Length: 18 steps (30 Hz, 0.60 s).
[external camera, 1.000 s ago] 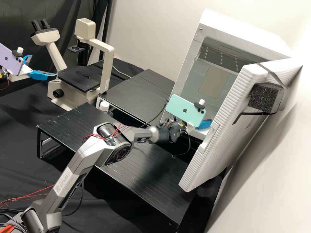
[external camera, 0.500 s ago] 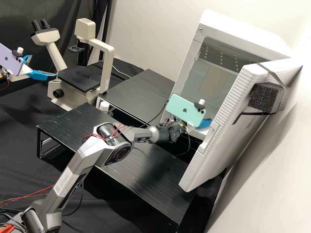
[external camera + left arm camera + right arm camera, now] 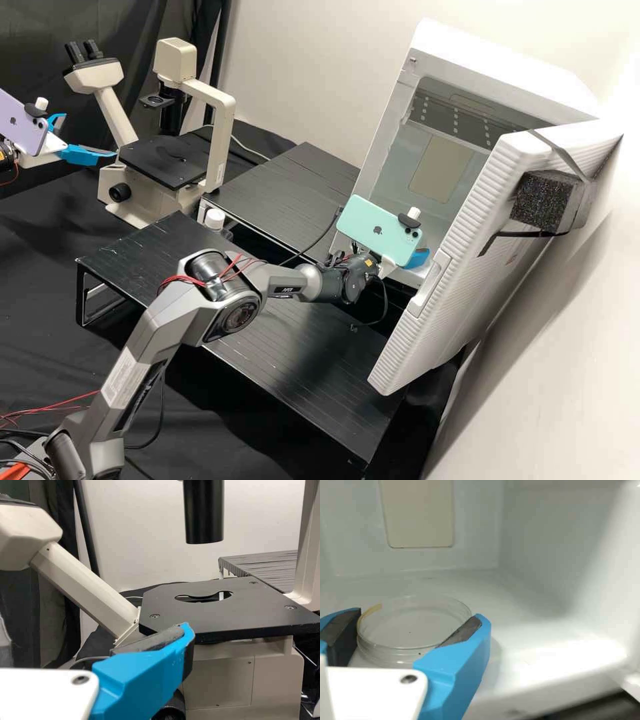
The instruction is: Take out the petri dish and place it under the microscope.
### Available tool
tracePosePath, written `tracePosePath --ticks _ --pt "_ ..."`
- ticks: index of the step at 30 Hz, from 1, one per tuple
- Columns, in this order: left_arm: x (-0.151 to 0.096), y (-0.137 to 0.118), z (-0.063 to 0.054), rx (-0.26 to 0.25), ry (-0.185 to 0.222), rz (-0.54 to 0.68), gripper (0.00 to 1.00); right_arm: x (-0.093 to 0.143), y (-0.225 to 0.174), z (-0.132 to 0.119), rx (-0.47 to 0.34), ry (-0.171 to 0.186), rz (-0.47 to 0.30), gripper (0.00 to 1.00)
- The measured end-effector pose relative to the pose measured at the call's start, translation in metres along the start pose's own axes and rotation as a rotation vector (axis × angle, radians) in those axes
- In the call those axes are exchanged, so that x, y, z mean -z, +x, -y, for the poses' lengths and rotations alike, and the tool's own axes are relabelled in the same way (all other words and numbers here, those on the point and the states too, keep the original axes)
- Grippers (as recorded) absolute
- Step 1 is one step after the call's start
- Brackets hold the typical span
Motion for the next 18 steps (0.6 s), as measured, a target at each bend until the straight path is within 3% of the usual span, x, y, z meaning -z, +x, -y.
tracePosePath --ticks 8,18 --pt "0.0 0.0 0.0 0.0 0.0 0.0 1.0 -0.011 -0.032 -0.013 -0.026 0.015 0.012 0.0" --pt "0.0 0.0 0.0 0.0 0.0 0.0 1.0 -0.004 -0.082 -0.01 -0.052 0.04 -0.125 0.0"
